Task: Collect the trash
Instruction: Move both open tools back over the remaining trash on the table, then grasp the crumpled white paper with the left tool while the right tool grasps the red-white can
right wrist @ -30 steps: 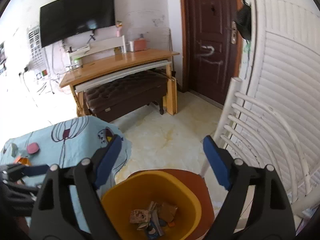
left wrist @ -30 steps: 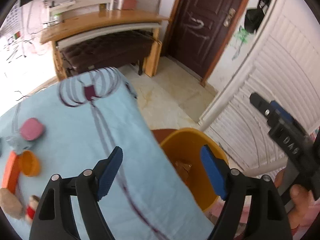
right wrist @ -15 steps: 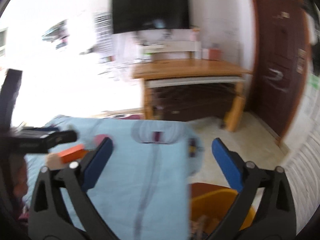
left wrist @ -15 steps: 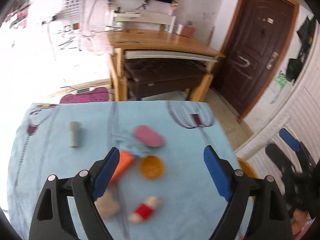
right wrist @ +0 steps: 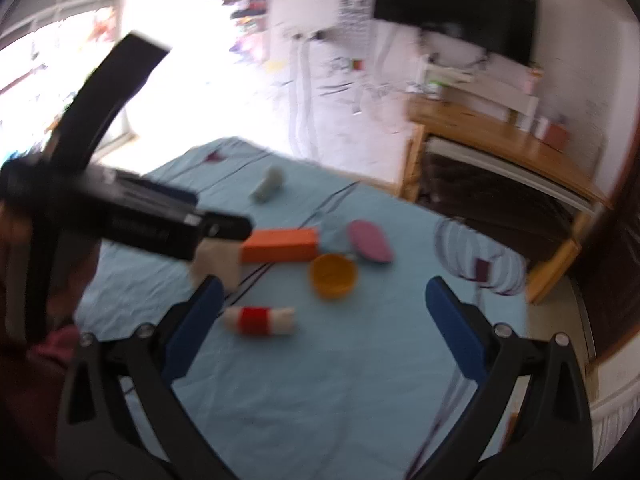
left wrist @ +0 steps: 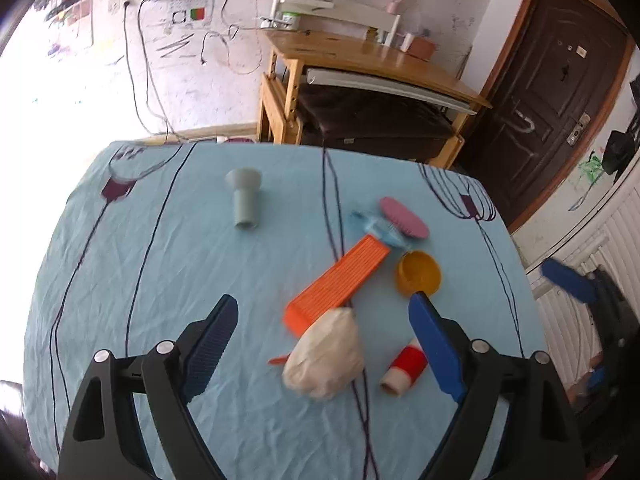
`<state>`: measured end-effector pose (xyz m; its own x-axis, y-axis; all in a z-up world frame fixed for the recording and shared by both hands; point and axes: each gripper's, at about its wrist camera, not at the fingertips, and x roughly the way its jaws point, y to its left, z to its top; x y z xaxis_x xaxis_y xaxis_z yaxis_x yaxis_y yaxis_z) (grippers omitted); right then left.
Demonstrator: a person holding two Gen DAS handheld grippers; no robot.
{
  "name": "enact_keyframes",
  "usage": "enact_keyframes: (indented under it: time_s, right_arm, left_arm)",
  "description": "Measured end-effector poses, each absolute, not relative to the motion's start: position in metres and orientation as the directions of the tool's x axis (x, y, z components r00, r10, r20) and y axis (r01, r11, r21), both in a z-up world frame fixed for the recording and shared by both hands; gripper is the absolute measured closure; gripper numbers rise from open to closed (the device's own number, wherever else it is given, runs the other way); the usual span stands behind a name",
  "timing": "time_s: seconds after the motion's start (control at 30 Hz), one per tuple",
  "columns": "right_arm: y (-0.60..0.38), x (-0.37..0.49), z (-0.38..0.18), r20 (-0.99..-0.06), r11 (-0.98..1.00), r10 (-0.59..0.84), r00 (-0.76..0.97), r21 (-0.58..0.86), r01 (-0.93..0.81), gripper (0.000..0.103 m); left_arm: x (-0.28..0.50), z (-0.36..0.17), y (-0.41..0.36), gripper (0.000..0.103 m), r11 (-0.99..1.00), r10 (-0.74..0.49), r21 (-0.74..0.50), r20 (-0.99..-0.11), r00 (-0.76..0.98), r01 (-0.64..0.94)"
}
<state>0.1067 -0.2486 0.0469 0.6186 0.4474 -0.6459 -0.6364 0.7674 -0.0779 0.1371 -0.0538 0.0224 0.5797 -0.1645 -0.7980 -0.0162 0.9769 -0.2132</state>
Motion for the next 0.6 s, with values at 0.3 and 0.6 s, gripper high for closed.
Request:
enact_keyframes:
  time_s: [0.3,0.6]
  right_arm:
    - [-0.215,0.112,0.004,-0.742,0.707,0.384,0.549,-0.146,-0.692,0.006]
    - [-0.199,0.118,-0.014,-0.775,0.704,0.341,0.532,-0.165,-0.691,0.017]
  left_arm:
    - [0.128,0.016,-0.033,0.021,0.957,-0.192,-0.283,-0.792,0.58,-0.069]
    - [0.125,0.015,-0.025,0.021,0.95,-0.198,-0.3,-0.788,0.583,-0.083]
